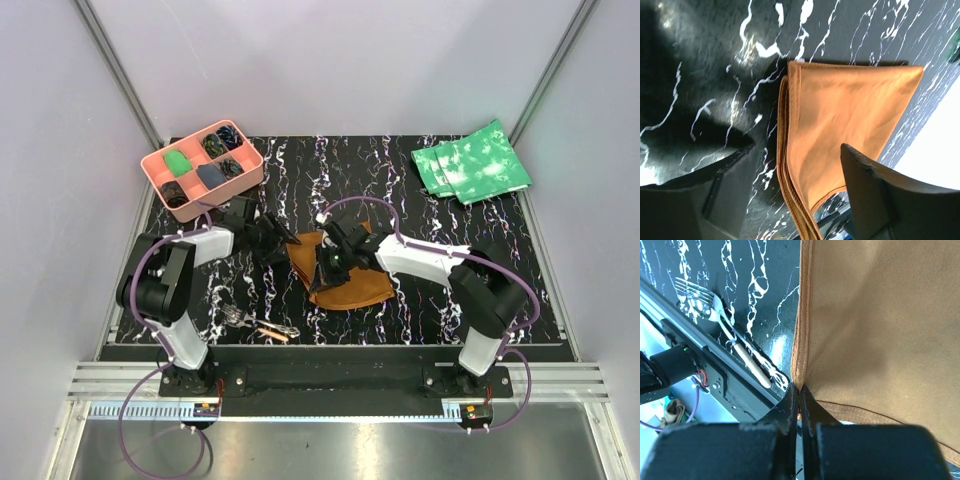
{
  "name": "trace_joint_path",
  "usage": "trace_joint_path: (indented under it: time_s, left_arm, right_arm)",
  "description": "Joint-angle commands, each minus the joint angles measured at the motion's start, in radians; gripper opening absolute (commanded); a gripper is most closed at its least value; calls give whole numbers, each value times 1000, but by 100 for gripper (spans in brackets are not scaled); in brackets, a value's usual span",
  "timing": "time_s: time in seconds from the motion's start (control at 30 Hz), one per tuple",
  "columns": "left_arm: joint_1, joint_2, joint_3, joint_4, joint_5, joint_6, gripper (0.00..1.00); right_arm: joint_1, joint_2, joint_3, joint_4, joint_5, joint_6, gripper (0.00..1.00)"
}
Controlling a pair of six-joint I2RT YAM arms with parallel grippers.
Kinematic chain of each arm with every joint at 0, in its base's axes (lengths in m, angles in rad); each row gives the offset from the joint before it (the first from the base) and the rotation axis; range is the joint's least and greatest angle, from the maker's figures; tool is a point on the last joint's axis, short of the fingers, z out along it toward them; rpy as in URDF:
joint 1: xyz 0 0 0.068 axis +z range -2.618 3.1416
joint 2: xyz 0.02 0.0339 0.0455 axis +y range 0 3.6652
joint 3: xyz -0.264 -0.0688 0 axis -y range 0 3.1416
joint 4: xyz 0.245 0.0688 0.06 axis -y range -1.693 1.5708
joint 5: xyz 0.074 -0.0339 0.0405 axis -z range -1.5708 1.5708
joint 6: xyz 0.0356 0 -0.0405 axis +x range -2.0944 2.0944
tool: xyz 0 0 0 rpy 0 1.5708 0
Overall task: Fold the napkin into a case and place the utensils inside
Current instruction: Pick up the lower triangle-folded napkin from the center of the board.
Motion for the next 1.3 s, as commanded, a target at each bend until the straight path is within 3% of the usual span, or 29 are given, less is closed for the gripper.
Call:
trace_joint_path:
  time_s: [0.0, 0.63, 0.87, 1.2, 1.27]
  left_arm:
    - [-5, 50, 43, 51, -36, -16, 68]
    - [-20, 114, 62, 49, -82, -24, 60]
    - [-20, 117, 95, 9, -128, 10, 46]
    - [-36, 53, 170, -152, -298, 165, 11]
    - [-45, 35, 183, -196, -354, 194, 8]
  right_arm:
    - [-12, -53, -10, 48, -46, 15, 0]
    - [-47, -102, -26, 76, -76, 30, 0]
    - [-49, -104, -41, 83, -81, 29, 0]
    - [-47, -85, -125, 164, -173, 39, 0]
    - [-47, -70, -151, 200, -190, 50, 0]
